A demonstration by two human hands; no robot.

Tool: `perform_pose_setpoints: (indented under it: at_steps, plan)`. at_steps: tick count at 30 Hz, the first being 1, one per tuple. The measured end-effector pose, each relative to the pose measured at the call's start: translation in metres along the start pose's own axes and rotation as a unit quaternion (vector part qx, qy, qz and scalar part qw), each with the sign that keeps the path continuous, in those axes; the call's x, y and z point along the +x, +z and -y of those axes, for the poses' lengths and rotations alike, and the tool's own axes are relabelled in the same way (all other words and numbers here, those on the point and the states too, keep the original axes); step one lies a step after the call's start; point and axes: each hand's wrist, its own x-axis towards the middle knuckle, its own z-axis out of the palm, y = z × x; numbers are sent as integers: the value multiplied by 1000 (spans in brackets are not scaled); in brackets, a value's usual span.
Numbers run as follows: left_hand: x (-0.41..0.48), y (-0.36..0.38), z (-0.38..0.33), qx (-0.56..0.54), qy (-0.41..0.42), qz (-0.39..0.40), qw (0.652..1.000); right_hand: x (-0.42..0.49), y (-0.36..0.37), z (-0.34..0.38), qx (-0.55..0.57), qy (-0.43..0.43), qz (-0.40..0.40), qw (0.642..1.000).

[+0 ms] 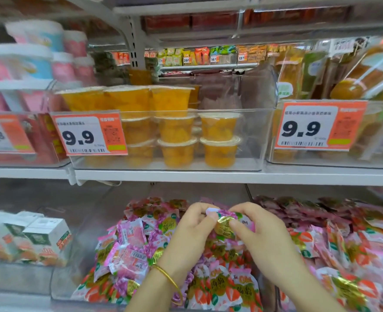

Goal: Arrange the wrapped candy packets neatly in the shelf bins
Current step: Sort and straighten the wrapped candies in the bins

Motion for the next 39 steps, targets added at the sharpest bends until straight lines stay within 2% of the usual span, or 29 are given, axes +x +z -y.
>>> perform_pose_setpoints:
  at_steps: [6,11,15,18,20,24,28,32,34,39]
  plan:
    - [4,4,-1,22,49,-62,997,0,-7,-2,-58,-23,9,998]
    - [11,6,-1,38,74,-79,993,1,-11,-2,-36,3,24,999]
    - [18,7,1,58,79,-59,993,3,-12,-2,-50,3,2,999]
    - [29,8,7,70,66,-85,992,5,-14,-5,-40,15,-30,999]
    - [40,5,15,122,66,-104,985,8,-23,-9,-24,34,-59,997]
    - [53,7,32,364,83,-49,927,11,-35,-22,54,99,-81,990]
    - [65,20,45,526,149,53,835,9,-31,-31,104,120,-91,983]
    - [64,32,48,625,81,86,772,11,-30,-36,127,131,-103,978]
    - [63,36,48,638,93,57,762,11,-30,-37,142,135,-103,975]
    - [60,30,45,590,127,-2,797,10,-31,-38,185,138,-97,968]
